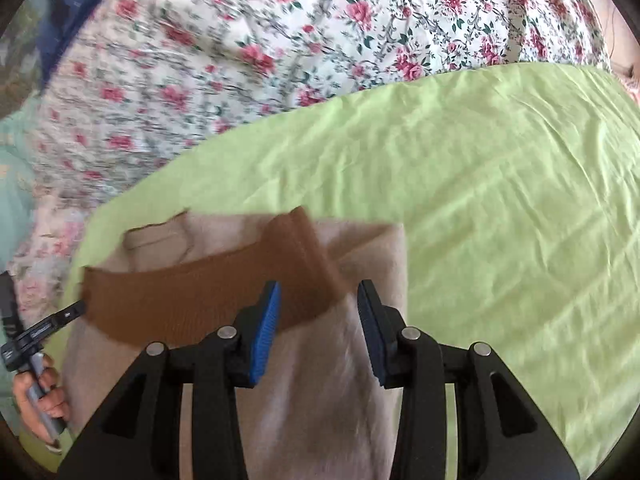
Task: Fold small clothes
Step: 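Release the hem onto the sweater and withdraw both grippers, then grasp the sweater side with the left gripper while the right gripper grasps the fold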
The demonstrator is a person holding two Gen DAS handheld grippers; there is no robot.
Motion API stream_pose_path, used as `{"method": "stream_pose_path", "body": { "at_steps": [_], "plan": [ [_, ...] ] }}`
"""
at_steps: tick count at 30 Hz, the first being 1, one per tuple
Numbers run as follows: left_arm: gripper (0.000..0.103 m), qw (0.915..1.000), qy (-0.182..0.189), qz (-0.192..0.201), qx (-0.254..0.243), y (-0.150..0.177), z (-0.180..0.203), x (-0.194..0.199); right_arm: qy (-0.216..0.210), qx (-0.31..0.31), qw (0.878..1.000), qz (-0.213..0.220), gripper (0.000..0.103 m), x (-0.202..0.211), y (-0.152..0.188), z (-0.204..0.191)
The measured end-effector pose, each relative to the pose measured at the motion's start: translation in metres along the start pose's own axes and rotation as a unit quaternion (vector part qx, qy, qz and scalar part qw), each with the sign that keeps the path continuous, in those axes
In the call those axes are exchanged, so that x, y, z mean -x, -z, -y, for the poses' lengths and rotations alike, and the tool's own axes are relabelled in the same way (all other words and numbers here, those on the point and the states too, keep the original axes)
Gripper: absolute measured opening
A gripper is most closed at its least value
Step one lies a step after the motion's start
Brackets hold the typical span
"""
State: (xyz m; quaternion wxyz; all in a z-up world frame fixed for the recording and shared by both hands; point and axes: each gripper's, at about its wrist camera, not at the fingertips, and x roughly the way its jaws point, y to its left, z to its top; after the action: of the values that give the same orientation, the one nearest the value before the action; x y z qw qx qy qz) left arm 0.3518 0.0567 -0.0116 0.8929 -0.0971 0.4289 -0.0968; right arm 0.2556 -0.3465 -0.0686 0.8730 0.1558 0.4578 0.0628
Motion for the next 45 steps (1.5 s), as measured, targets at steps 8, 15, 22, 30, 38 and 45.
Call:
{"method": "stream_pose_path", "body": {
  "at_steps": [8,15,22,30,38,45],
  "plan": [
    [0.046,0.9978,0.063,0.010,0.020,0.094,0.007,0.080,-0.028,0.026,0.999,-0.030,0.042,0.041,0.066,-0.026],
    [0.052,0.9973,0.068,-0.003,0.025,0.178,0.009,0.126,-0.021,0.042,0.998,-0.040,0.047,0.076,0.128,-0.043],
    [0.053,0.9956,0.068,-0.023,0.061,0.211,-0.006,0.130,-0.022,0.060,0.997,-0.048,0.048,0.095,0.152,-0.056],
    [0.077,0.9923,0.067,-0.005,0.104,0.196,-0.017,0.121,-0.030,0.058,0.997,-0.045,0.050,0.107,0.159,-0.058],
    [0.079,0.9854,0.056,0.008,0.161,0.165,-0.038,0.087,-0.043,0.059,0.996,-0.052,0.050,0.102,0.159,-0.063],
    [0.020,0.9832,0.035,0.027,0.177,0.130,-0.044,0.063,-0.065,0.051,0.995,-0.064,0.050,0.086,0.148,-0.065]
  ]
}}
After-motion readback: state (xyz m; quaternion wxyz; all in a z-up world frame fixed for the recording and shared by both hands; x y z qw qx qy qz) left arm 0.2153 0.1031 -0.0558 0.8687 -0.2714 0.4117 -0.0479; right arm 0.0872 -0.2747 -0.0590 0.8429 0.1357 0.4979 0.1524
